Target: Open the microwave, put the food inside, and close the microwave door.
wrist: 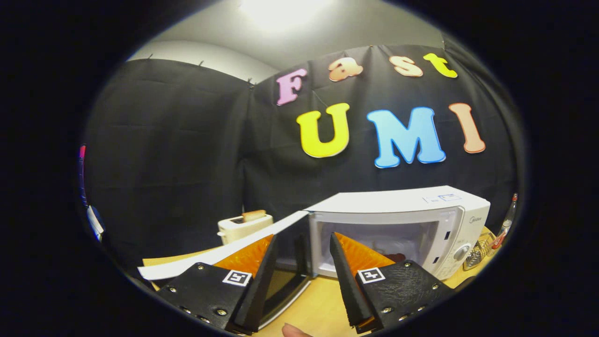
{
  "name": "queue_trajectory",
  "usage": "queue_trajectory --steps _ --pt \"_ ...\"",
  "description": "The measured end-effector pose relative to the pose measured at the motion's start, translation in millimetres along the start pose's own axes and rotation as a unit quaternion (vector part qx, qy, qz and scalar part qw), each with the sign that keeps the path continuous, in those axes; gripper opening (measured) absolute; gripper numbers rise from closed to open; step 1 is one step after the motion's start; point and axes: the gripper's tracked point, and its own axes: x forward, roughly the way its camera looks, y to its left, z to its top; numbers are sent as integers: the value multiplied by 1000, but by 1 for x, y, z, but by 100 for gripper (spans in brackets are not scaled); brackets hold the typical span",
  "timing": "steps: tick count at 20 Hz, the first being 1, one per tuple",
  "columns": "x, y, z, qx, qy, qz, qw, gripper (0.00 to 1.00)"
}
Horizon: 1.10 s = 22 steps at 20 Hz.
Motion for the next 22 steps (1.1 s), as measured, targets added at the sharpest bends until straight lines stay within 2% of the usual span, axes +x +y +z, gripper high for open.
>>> queue_trajectory --steps 3,4,7,9,13,16,17,19,20,22 --pt "-33 48 33 -20 -43 39 998 77" --pt "-41 65 36 -18 -48 55 997 77" --pt "-54 124 32 -13 -35 124 992 79" --pt "-57 156 13 -28 -11 156 987 79" --pt "-50 201 -44 -10 40 180 983 79" --pt "-31 192 -77 -44 68 133 988 79" --pt "-28 185 -84 -61 73 114 989 69" --pt "-22 167 -98 -78 82 73 991 30" --pt "-21 160 -103 -89 83 48 991 20" --pt "-27 140 -104 -99 74 15 992 8"
